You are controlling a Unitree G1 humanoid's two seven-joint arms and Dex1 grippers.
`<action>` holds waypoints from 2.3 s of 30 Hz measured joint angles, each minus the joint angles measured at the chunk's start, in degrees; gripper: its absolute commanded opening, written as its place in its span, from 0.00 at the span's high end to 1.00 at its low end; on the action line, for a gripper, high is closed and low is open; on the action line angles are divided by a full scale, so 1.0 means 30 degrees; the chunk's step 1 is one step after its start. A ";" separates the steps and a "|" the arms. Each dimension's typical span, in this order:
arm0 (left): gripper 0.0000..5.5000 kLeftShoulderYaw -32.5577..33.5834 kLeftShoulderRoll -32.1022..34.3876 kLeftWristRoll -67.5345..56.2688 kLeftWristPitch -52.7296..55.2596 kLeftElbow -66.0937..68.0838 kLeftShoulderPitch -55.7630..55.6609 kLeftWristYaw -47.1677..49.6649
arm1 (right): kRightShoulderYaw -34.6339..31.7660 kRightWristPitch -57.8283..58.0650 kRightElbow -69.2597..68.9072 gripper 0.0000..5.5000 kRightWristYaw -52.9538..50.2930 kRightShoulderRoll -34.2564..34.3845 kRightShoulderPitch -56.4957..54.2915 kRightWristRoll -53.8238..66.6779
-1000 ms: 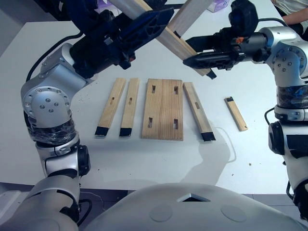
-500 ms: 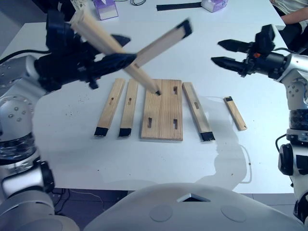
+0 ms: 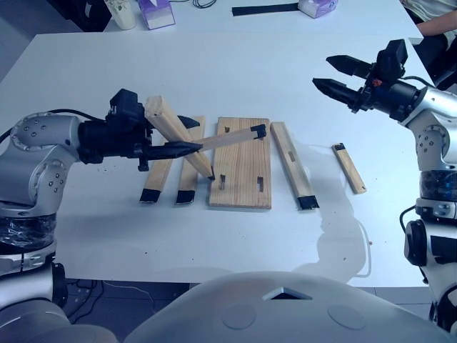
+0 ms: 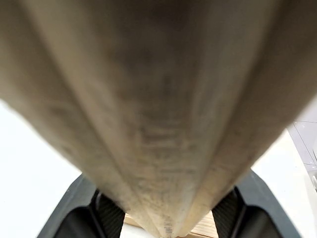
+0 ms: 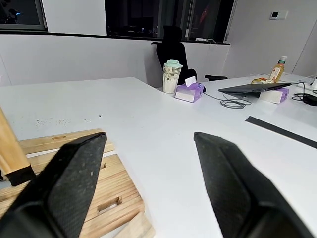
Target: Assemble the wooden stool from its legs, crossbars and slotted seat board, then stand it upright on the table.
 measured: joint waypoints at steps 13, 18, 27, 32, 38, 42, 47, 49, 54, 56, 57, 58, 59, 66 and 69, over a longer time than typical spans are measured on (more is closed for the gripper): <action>0.63 -0.0003 -0.0620 -0.0905 0.0359 -0.1707 0.0266 0.0459 | 0.0127 -0.0015 0.0970 0.41 0.0407 -0.0010 -0.0793 -0.0022; 0.63 -0.0315 -0.0622 -0.0451 0.0129 -0.0888 0.0032 0.0165 | 0.0222 -0.0143 0.1441 0.41 0.0405 0.0007 -0.0995 -0.0108; 0.63 -0.0900 -0.0685 -0.0135 -0.0185 -0.0065 -0.0569 -0.0619 | 0.0547 -0.0332 0.1781 0.41 0.0412 0.0068 -0.1098 -0.0195; 0.63 -0.0891 -0.0692 -0.0216 -0.0209 -0.0496 -0.0264 -0.0657 | 0.0547 -0.0330 0.1779 0.41 0.0208 0.0099 -0.1096 -0.0184; 0.63 -0.1078 -0.0696 -0.0277 -0.0685 -0.0847 0.0351 -0.0858 | 0.0547 -0.0310 0.1779 0.41 0.0144 0.0242 -0.1096 -0.0142; 0.63 -0.1334 -0.0694 -0.0186 -0.1050 -0.0457 0.0078 -0.1219 | 0.0547 -0.0303 0.1780 0.41 0.0127 0.0288 -0.1096 -0.0142; 0.63 -0.1875 -0.0686 -0.0049 -0.1455 0.0814 -0.0610 -0.1937 | 0.0550 -0.0255 0.1771 0.41 0.0070 0.0401 -0.1090 -0.0140; 0.63 -0.2413 -0.0706 0.0168 -0.1933 0.1831 -0.1267 -0.2394 | 0.0558 -0.0232 0.1735 0.41 0.0001 0.0459 -0.1054 -0.0132; 0.63 -0.3778 -0.1160 0.1767 -0.3201 0.3501 -0.2720 -0.2579 | 0.0660 0.0081 0.1066 0.41 -0.0098 0.0693 -0.0554 0.0024; 0.63 -0.4202 -0.1157 0.2302 -0.3943 0.3194 -0.2621 -0.2710 | 0.0657 0.0266 0.0668 0.41 -0.0257 0.0782 -0.0084 0.0081; 0.63 -0.4351 -0.1155 0.2451 -0.4250 0.3074 -0.2465 -0.2667 | 0.0658 0.0435 0.0511 0.41 -0.0365 0.0857 0.0120 0.0086; 0.63 -0.4405 -0.1145 0.2513 -0.4370 0.2830 -0.2281 -0.2521 | 0.0659 0.0587 0.0266 0.41 -0.0440 0.0952 0.0321 0.0134; 0.63 -0.4412 -0.1122 0.2518 -0.4438 0.2544 -0.2051 -0.2292 | 0.0663 0.0642 0.0027 0.41 -0.0504 0.1072 0.0534 0.0185; 0.63 -0.4918 -0.1396 0.2542 -0.6103 0.1971 -0.0787 -0.0901 | 0.0805 0.1156 -0.1513 0.41 -0.1542 0.2063 0.1844 0.0572; 0.63 -0.5061 -0.1516 0.2478 -0.6438 0.2358 -0.0826 -0.0791 | 0.0861 0.1306 -0.1670 0.41 -0.1928 0.2267 0.1977 0.0588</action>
